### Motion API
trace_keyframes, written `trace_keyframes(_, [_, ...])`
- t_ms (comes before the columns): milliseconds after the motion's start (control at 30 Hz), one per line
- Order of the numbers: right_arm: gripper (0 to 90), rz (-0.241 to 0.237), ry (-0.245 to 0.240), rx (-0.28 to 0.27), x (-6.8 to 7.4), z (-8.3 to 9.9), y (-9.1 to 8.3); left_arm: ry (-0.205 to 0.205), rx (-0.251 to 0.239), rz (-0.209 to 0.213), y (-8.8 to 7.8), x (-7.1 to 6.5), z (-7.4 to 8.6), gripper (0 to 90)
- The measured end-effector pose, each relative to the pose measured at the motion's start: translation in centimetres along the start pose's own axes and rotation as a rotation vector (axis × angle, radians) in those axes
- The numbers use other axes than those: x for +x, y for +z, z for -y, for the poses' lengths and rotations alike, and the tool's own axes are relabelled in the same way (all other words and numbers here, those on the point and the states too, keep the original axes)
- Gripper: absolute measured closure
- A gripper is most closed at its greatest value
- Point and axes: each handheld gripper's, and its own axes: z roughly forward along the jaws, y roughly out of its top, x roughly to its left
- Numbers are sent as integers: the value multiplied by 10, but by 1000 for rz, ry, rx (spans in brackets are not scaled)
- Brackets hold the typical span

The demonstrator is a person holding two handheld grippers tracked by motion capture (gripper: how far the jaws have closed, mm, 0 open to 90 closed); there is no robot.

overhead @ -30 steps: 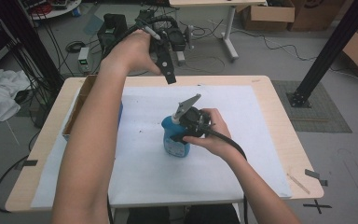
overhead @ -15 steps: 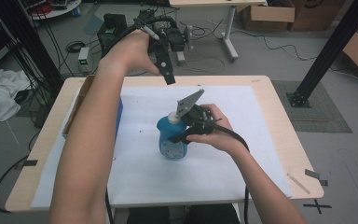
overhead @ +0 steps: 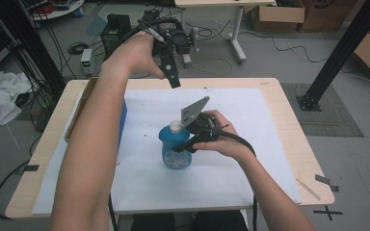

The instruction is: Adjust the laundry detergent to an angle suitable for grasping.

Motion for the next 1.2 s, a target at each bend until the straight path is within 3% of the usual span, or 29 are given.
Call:
trace_keyframes(467, [445, -29, -36, -45, 1, 5, 15, 0, 14, 10, 7, 0, 2, 10])
trace_keyframes(633, [444, -47, -55, -30, 1, 11, 23, -6, 8, 9, 9, 0, 3, 10])
trace_keyframes(767, [440, -55, -49, -43, -1, 13, 23, -2, 17, 9, 9, 1, 3, 9])
trace_keyframes(1100, [417, -56, -36, -12, 3, 14, 22, -5, 29, 16, 12, 0, 1, 9])
trace_keyframes(1200, [370, -56, -21, -8, 3, 14, 22, -9, 26, 14, 11, 0, 2, 9])
